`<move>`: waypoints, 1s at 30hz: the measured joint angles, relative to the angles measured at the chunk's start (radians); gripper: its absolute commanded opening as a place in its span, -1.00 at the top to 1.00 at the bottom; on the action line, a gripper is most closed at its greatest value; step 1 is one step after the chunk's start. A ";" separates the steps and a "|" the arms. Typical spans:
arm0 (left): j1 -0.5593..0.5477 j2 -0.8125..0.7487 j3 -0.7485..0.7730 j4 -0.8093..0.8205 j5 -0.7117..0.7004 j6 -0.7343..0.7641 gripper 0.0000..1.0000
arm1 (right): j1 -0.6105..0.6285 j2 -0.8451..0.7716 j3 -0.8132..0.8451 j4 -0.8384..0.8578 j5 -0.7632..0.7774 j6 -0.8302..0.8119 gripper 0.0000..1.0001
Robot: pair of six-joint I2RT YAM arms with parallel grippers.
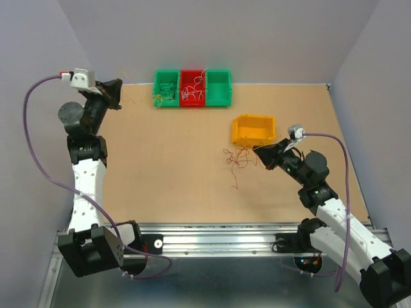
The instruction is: Untangle the cables
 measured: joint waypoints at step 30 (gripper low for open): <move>-0.343 -0.138 -0.343 0.154 0.088 0.065 1.00 | 0.341 0.990 0.518 0.442 -0.223 -0.136 -0.86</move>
